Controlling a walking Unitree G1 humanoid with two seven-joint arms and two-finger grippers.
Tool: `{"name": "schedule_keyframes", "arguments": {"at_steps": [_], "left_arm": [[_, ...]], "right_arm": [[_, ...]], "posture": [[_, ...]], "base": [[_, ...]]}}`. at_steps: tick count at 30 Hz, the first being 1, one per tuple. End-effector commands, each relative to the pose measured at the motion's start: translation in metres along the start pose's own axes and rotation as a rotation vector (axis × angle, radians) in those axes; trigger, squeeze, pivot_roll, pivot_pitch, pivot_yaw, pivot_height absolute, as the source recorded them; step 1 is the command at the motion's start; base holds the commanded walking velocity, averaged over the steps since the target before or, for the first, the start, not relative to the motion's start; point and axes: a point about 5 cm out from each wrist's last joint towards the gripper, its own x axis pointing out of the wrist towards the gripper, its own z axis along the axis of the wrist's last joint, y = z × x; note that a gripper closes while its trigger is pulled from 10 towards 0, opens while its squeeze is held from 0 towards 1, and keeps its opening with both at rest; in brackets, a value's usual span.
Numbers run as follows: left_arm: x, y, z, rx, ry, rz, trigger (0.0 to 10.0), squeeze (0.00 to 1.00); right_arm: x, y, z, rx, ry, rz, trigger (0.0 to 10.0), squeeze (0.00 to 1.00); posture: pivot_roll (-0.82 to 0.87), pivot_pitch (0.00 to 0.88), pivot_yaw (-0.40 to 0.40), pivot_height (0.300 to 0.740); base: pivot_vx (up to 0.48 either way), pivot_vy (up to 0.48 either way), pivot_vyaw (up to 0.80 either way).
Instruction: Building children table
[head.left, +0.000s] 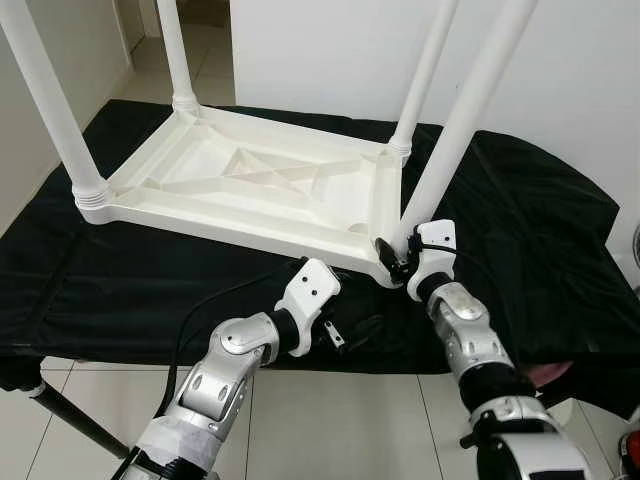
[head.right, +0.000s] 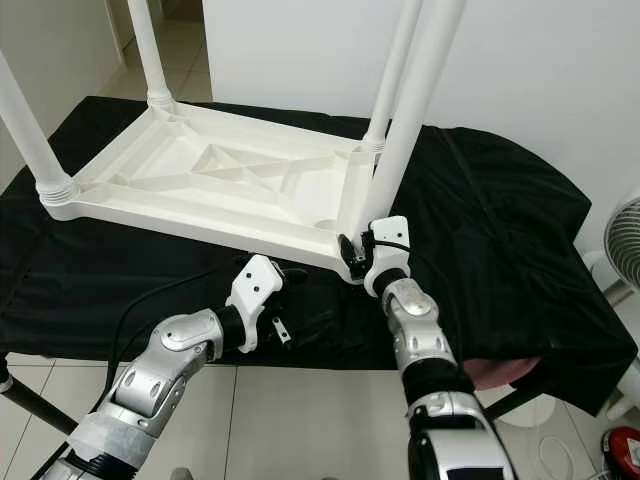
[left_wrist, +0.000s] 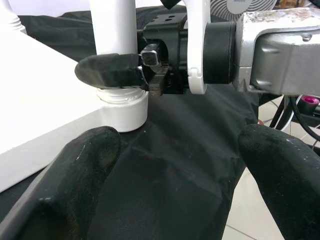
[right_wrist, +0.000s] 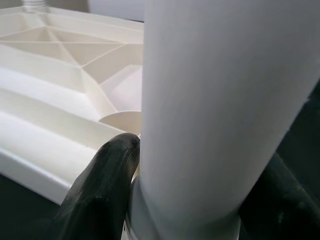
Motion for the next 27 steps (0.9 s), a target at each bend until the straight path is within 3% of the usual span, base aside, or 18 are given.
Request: {"name": "schedule_keyframes", "arguments": {"at_steps": [1,7,11,12,21,24,25,27], "left_arm": [[0.001,-0.001,-0.001,0.014,0.013,0.015,10.0,0.00],[0.004,-0.001,-0.001,0.014,0.009,0.009,10.0,0.00],[0.004,-0.003,-0.001,0.014,0.007,0.003,10.0,0.00],[0.005,-0.003,-0.001,0.015,0.007,0.000,10.0,0.00],[0.003,-0.001,-0.001,0.020,0.010,0.003,10.0,0.00],[0.005,-0.001,-0.001,0.020,0.009,0.006,10.0,0.00],[0.005,0.000,-0.001,0.020,0.008,0.006,10.0,0.00],[0.006,0.000,-0.001,0.021,0.007,0.006,10.0,0.00]], "right_arm": [[-0.004,-0.004,-0.005,0.027,0.021,-0.098,10.0,0.00],[-0.012,0.017,-0.005,0.014,0.025,-0.225,10.0,0.00],[-0.016,0.030,-0.004,0.049,0.033,-0.227,10.0,0.00],[-0.017,0.035,-0.003,0.067,0.021,-0.202,10.0,1.00],[-0.018,0.020,0.006,0.082,-0.030,-0.187,10.0,1.00],[-0.015,0.004,0.007,0.057,-0.016,-0.103,10.0,1.00],[-0.013,-0.002,0.007,0.038,-0.006,-0.060,10.0,0.00],[-0.011,-0.006,0.007,0.032,0.010,-0.013,10.0,0.00]], "posture": [[-0.04,0.000,-0.062,0.740],[-0.05,0.000,-0.064,0.740],[-0.05,0.000,-0.064,0.740],[-0.05,0.000,-0.064,0.740],[-0.04,0.000,-0.065,0.740],[-0.05,0.000,-0.066,0.740],[-0.05,0.000,-0.066,0.740],[-0.05,0.000,-0.063,0.740]], "base": [[0.000,0.000,0.00],[0.000,0.000,0.00],[0.000,0.000,0.00],[0.000,0.000,0.00],[0.000,0.000,0.00],[0.000,0.000,0.00],[0.000,0.000,0.00],[0.000,0.000,0.00]]}}
